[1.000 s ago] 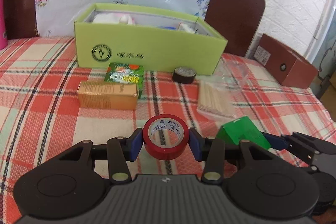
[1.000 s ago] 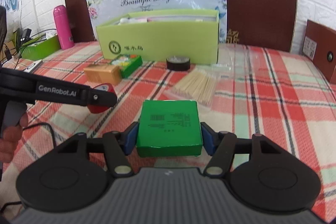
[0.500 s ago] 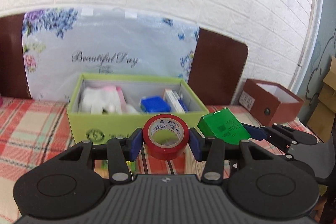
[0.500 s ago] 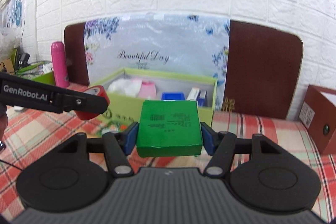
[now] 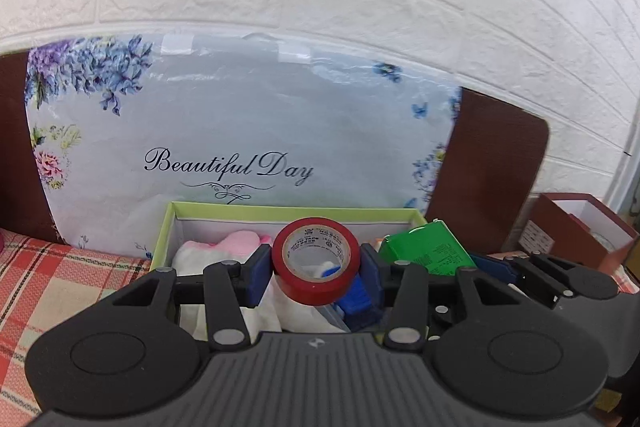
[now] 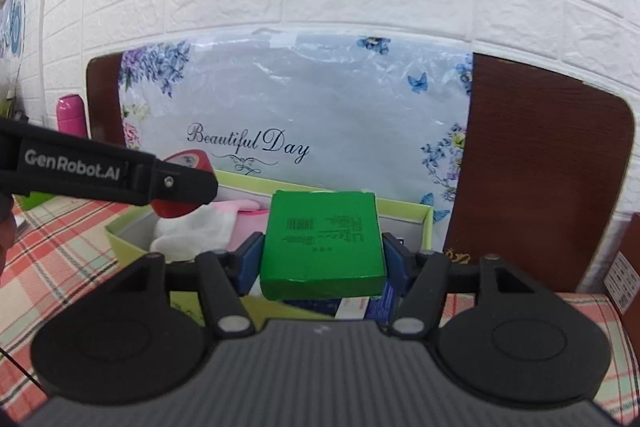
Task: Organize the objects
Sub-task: 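Carry the red tape into the lime-green box while the right tool drops the green box in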
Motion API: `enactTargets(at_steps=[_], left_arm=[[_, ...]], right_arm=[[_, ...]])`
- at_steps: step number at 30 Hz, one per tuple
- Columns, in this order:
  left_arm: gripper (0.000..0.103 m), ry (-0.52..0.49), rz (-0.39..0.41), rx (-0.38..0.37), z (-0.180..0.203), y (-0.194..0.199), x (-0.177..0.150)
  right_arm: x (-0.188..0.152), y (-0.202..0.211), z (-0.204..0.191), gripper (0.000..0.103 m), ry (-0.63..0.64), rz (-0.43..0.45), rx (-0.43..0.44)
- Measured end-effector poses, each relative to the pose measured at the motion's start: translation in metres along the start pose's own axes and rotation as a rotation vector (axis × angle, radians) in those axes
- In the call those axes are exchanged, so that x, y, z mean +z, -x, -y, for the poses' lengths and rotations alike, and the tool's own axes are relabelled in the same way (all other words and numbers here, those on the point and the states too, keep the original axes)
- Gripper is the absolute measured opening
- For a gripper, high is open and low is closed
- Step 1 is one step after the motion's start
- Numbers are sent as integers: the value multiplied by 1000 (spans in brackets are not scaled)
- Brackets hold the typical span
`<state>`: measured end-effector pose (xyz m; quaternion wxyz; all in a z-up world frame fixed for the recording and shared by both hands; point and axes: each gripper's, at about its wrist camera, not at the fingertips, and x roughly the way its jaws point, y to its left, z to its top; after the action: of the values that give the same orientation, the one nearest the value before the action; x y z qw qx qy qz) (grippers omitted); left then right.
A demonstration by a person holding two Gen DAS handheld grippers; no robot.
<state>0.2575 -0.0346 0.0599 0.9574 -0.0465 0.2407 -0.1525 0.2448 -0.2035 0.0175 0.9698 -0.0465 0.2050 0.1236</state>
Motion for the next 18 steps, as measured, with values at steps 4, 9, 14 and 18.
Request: enactTargets(at_steps=[4,9,14,18], left_arm=[[49,27,-9,10,-12,-25,3],[78,38,6,55,-24,-37,-5],[81,45,7,47,-27,-23,-13],[81,61,-21,54,-23,-9,-19]], right_arm=[[4,-35,1,61,9,-21,0],[1,-71,-6,90,58,-87,28],[-12,-55,-12,102,111,-19,-27],[-16,-42,-12,103,92,-27,-37]])
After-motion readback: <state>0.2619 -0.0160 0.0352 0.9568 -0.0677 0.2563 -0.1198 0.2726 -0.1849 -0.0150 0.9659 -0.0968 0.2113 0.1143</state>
